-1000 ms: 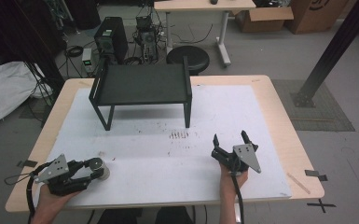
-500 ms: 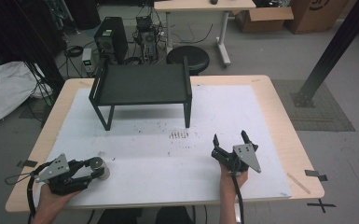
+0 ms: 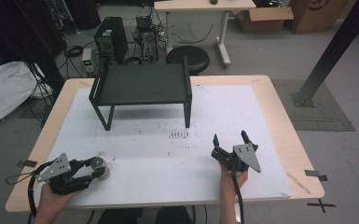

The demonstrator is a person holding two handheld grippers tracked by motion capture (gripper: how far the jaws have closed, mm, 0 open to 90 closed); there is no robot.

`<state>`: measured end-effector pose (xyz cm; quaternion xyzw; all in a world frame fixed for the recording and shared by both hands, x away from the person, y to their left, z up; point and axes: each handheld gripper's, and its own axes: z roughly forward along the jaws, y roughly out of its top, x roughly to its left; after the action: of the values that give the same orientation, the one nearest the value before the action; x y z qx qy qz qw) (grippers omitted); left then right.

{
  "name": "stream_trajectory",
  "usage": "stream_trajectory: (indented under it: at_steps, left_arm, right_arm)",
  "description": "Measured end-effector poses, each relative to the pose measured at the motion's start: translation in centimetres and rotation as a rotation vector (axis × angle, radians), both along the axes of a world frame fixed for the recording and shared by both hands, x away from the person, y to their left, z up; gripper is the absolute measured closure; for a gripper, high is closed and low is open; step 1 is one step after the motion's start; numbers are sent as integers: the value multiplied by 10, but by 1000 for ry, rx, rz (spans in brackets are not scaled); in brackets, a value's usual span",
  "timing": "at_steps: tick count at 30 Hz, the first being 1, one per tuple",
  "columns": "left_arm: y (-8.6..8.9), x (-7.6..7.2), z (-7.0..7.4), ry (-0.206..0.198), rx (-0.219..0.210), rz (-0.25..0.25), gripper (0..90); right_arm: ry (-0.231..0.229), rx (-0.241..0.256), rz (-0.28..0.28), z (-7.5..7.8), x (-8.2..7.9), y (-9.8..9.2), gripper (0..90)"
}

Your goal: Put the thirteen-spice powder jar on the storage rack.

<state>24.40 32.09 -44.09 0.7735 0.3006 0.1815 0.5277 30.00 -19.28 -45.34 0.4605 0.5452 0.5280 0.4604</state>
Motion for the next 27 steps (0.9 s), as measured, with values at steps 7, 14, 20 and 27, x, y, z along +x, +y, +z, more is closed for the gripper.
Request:
stream_trajectory:
  at_steps: [7, 14, 20, 27]
  left_arm:
    - [1, -1, 3, -1, -9, 10, 491]
    - [0, 0, 10, -7, -12, 17, 491]
    - [-3, 2, 23, -16, -15, 17, 491]
    - [-9, 8, 47, -23, -15, 9, 492]
  right_arm:
    - [-1, 0, 0, 0, 0, 0, 43]
    - [0, 0, 0, 0, 0, 0, 43]
    - [-1, -2, 0, 0, 0, 0, 43]
    - [-1, 0, -1, 0, 0, 0, 42]
